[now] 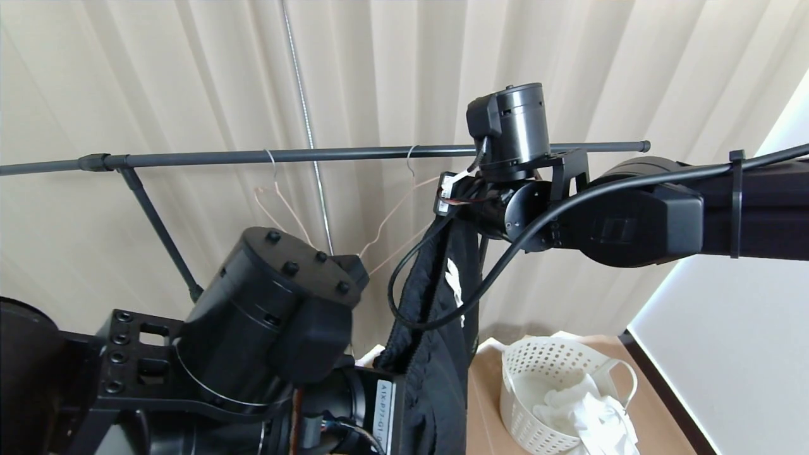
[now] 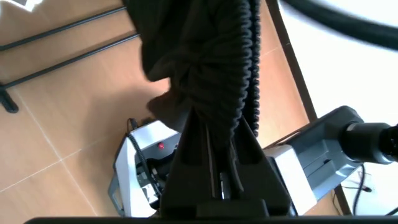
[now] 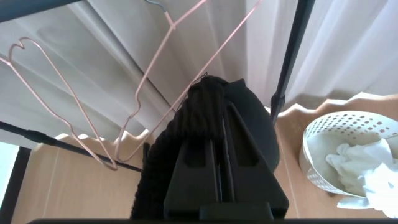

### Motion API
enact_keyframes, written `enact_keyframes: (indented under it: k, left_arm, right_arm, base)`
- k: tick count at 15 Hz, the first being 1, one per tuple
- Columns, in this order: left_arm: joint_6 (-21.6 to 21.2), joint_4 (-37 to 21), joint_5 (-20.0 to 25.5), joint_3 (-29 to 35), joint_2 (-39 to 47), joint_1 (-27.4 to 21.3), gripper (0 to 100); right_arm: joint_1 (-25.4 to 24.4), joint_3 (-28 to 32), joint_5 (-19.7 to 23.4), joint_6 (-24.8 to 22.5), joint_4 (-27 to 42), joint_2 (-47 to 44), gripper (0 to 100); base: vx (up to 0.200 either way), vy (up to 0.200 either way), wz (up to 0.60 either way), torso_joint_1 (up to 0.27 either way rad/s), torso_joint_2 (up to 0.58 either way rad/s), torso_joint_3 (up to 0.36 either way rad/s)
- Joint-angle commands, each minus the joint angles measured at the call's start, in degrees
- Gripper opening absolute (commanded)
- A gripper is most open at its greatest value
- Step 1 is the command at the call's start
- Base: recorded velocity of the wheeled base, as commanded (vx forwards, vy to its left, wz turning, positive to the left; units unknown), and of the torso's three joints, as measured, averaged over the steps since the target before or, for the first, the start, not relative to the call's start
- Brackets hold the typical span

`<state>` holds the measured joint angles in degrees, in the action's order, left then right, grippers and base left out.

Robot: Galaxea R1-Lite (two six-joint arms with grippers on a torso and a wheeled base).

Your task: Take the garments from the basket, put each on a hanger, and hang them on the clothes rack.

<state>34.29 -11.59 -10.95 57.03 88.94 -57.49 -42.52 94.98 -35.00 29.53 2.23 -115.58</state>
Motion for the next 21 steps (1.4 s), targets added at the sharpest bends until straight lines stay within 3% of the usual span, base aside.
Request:
enact_keyframes:
  k: [1, 5, 6, 11, 12, 15, 18, 19, 21]
  left_arm:
    - [0.4, 0.0, -0.6, 1.7, 3.0, -2.0, 0]
    - [1.4, 0.1, -0.7, 1.9, 3.0, -1.7, 0]
    - [1.3, -0.2, -1.8, 1.4, 2.4, -0.4, 0]
    - [-3.4, 0.3, -3.6, -0.8, -0.6, 13.3, 0]
    - [-4.8, 1.7, -3.5, 2.0, 0.3, 17.1, 0]
    - [-5.1, 2.9, -3.7, 10.4, 6.5, 20.8, 0]
    - [-5.0, 2.6, -3.9, 15.9, 9.5, 21.4, 0]
    - [-5.1, 2.6, -3.9, 17.0, 9.8, 21.3, 0]
    - [-5.1, 2.4, -3.9, 20.8, 10.4, 21.1, 0]
  right_arm:
    - [-0.2, 0.1, 0.0, 0.1, 0.1, -1.2, 0]
    - [-0.2, -0.9, 0.0, 0.6, 0.7, 0.2, 0]
    - [0.1, -3.6, -0.1, 0.7, 0.7, 2.4, 0]
    - [3.1, -15.3, -0.4, 0.4, 0.7, 14.9, 0]
    - [3.1, -19.2, -0.7, 0.4, 0.7, 17.6, 0]
    - [2.1, -22.0, -1.9, -2.0, 2.3, 19.8, 0]
    - [1.7, -23.9, -2.0, -2.5, 3.5, 20.0, 0]
    - [1.7, -24.2, -2.0, -2.6, 3.5, 20.0, 100]
    - [1.7, -28.4, -2.0, -7.8, 3.4, 20.6, 100]
  base:
    - [0.000, 0.000, 0.00, 0.000, 0.00, 0.000]
    - [0.000, 0.000, 0.00, 0.000, 0.00, 0.000]
    - [0.000, 0.000, 0.00, 0.000, 0.00, 0.000]
    - [0.000, 0.000, 0.00, 0.000, 0.00, 0.000]
    - [0.000, 0.000, 0.00, 0.000, 0.00, 0.000]
    - [0.000, 0.000, 0.00, 0.000, 0.00, 0.000]
    - [0.000, 0.000, 0.00, 0.000, 0.00, 0.000]
    - [0.000, 0.000, 0.00, 0.000, 0.00, 0.000]
    - [0.000, 0.000, 0.00, 0.000, 0.00, 0.000]
